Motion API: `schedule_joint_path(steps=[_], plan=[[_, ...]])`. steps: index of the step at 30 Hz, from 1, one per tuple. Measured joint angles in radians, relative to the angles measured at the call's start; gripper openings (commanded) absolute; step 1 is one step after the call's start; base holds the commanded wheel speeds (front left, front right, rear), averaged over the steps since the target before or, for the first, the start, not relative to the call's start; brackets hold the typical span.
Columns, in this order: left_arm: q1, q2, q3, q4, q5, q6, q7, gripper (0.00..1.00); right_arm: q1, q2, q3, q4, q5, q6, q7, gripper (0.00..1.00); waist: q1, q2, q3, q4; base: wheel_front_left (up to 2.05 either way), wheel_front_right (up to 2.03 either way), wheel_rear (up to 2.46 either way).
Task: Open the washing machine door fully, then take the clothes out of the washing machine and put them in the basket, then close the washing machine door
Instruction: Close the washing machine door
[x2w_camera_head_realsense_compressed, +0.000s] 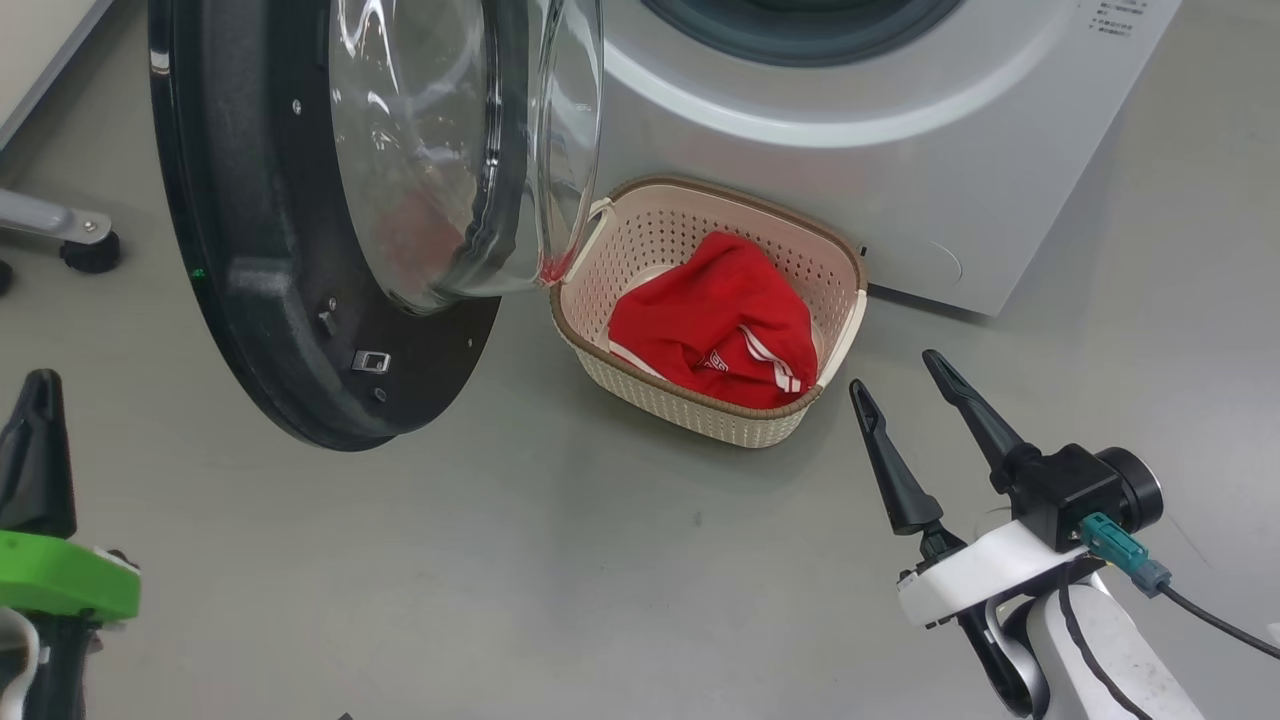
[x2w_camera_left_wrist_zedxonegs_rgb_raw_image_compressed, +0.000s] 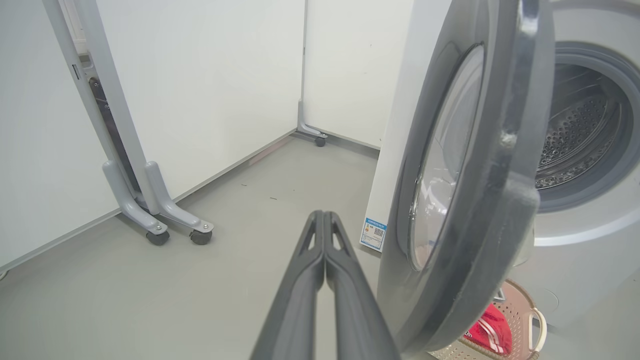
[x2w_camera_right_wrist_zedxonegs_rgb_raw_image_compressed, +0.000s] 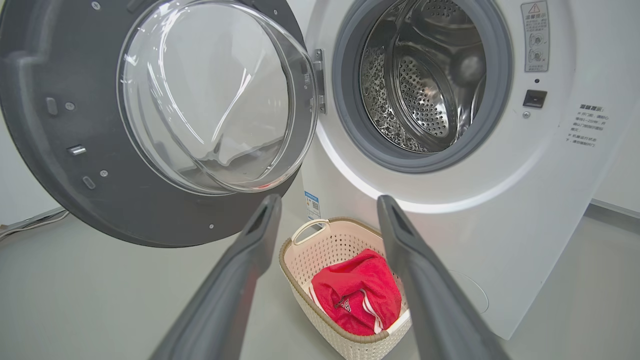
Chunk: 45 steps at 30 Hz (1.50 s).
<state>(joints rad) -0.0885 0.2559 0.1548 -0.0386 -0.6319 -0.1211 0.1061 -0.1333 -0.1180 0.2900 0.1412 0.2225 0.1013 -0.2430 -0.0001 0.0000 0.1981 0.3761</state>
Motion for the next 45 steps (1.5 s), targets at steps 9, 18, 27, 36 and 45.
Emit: schedule_joint_path(steps=[9, 18, 27, 36, 45], plan=[[0.05, -0.002, -0.056, 0.068, 0.053, 0.0, -0.204, 1.0, 0.0, 0.004, 0.0, 0.0, 0.0, 0.0, 0.0, 1.0, 0.0, 0.0, 0.005, -0.006, 0.0, 0.0, 0.0], [0.062, 0.0, -0.095, 0.144, 0.07, 0.0, -0.326, 1.0, 0.0, 0.005, -0.002, 0.001, 0.0, 0.0, 0.0, 1.0, 0.0, 0.0, 0.006, -0.008, 0.0, 0.0, 0.0], [0.062, 0.014, -0.105, 0.2, 0.088, 0.0, -0.346, 1.0, 0.0, 0.005, -0.002, 0.004, 0.0, 0.0, 0.0, 1.0, 0.0, 0.0, 0.004, -0.007, 0.0, 0.0, 0.0], [0.059, 0.028, -0.126, 0.23, 0.09, 0.0, -0.354, 1.0, 0.0, 0.006, -0.004, 0.005, 0.0, 0.0, 0.0, 1.0, 0.0, 0.0, 0.004, -0.009, 0.0, 0.0, 0.0], [0.057, 0.033, -0.145, 0.256, 0.09, 0.0, -0.355, 1.0, 0.0, 0.006, -0.007, 0.006, 0.0, -0.007, -0.001, 1.0, 0.0, 0.0, 0.004, -0.011, 0.0, 0.0, 0.0]])
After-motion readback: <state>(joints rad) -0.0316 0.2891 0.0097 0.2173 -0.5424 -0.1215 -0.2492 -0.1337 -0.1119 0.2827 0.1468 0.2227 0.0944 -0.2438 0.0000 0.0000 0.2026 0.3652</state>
